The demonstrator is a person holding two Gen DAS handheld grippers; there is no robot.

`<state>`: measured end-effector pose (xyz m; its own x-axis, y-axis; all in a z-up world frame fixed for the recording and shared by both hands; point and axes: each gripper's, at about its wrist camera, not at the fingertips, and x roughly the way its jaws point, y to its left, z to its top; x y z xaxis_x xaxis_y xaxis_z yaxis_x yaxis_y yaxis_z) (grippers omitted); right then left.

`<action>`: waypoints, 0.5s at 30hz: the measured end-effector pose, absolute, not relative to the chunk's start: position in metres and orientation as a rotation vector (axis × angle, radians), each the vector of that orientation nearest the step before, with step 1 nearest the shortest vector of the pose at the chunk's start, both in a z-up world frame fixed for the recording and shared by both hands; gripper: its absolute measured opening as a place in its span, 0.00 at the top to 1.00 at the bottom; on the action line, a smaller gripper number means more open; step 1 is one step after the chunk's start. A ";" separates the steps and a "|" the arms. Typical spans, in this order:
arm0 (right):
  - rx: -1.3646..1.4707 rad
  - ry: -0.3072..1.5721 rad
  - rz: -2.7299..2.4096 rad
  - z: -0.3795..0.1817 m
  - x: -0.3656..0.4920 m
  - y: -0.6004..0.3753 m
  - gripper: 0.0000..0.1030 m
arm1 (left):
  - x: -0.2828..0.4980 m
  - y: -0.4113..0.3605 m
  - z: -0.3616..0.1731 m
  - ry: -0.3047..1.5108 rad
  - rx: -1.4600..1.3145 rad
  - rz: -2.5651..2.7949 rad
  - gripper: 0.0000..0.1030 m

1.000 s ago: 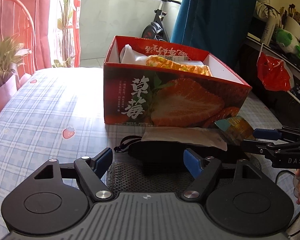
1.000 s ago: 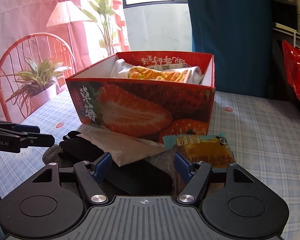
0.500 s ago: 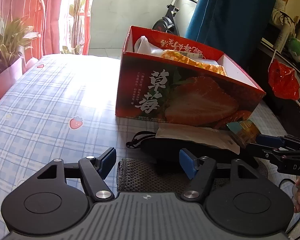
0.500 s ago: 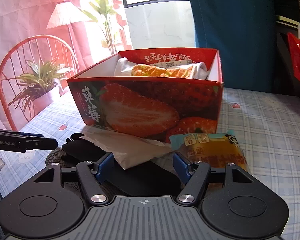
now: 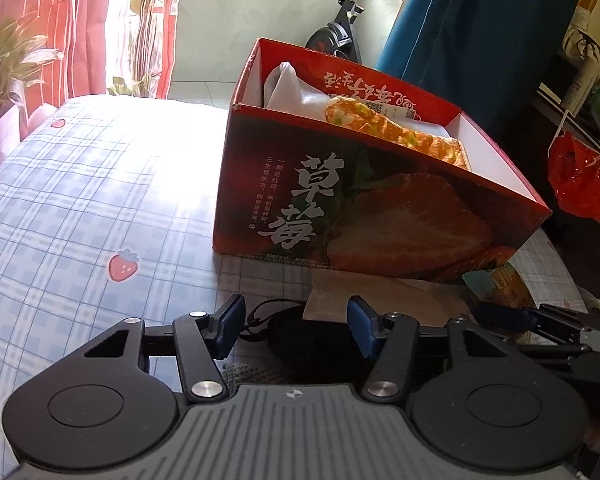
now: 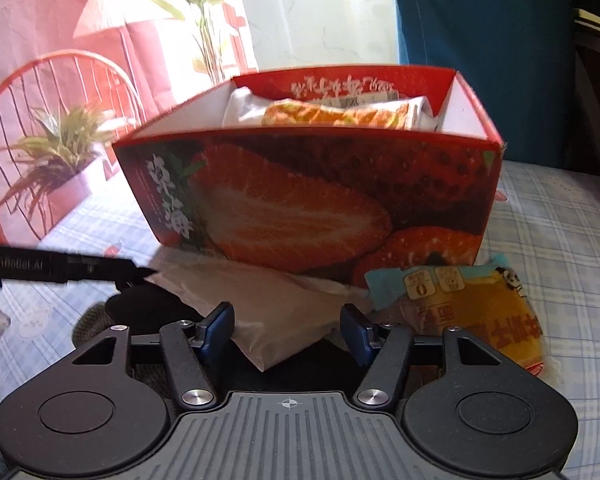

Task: Organize soft objects
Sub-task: 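Move both open grippers down to the white translucent pouch, then close both grippers on the edge of the white pouch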

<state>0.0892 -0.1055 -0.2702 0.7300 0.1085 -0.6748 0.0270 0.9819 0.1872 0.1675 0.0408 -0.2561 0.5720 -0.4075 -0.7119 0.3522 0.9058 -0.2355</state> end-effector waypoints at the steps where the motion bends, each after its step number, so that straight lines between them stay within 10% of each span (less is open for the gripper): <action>1: 0.192 0.757 0.047 -0.273 0.090 -0.105 0.46 | 0.173 0.037 -0.258 0.863 -0.072 -0.455 0.43; 15: 0.277 0.767 0.070 -0.286 0.088 -0.115 0.46 | 0.234 0.004 -0.285 1.030 -0.060 -0.545 0.46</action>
